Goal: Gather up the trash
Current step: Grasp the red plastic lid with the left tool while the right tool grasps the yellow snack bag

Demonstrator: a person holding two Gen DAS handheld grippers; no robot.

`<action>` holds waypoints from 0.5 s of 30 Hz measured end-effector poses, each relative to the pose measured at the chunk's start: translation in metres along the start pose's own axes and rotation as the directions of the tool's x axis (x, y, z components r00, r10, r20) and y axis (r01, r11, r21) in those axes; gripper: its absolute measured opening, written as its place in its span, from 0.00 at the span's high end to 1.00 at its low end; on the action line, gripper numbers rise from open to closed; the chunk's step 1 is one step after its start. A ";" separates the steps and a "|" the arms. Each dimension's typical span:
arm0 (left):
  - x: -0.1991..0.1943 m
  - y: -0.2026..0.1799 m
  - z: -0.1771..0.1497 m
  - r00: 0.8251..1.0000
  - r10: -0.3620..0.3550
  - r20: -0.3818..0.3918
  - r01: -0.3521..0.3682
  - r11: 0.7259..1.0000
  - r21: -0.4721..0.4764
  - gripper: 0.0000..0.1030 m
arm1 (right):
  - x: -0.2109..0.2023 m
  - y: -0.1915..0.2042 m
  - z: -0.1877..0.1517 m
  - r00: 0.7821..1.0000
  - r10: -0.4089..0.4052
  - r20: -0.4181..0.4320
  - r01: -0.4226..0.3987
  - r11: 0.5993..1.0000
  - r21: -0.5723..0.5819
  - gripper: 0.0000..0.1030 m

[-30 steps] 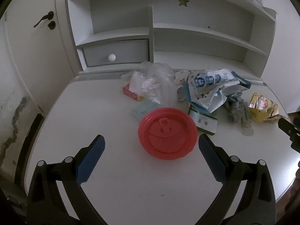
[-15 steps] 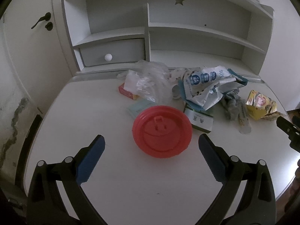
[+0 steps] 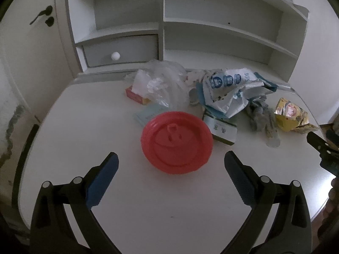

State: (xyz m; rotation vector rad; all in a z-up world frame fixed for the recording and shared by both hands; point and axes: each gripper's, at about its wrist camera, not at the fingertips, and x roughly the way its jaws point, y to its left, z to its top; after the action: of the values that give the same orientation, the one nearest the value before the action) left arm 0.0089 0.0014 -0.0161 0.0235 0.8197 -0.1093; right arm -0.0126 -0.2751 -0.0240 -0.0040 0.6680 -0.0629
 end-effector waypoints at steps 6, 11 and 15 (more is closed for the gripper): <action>0.017 -0.006 -0.005 0.999 -0.020 -0.027 0.021 1.000 0.023 0.06 | 0.000 -0.007 -0.004 0.994 0.106 0.015 -0.106 0.993 0.041 0.06; 0.033 -0.005 -0.003 0.996 -0.019 -0.088 0.021 1.000 0.023 0.06 | 0.010 -0.001 0.000 0.991 0.132 0.000 -0.132 0.990 0.042 0.06; 0.042 0.007 -0.002 0.994 -0.031 -0.107 0.031 1.000 0.001 0.06 | 0.017 0.009 0.005 0.991 0.132 -0.010 -0.133 0.991 -0.017 0.06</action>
State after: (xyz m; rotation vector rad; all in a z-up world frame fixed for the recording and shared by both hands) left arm 0.0369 0.0044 -0.0480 0.0188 0.9270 -0.1393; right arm 0.0045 -0.2673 -0.0306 0.0233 0.6758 0.0710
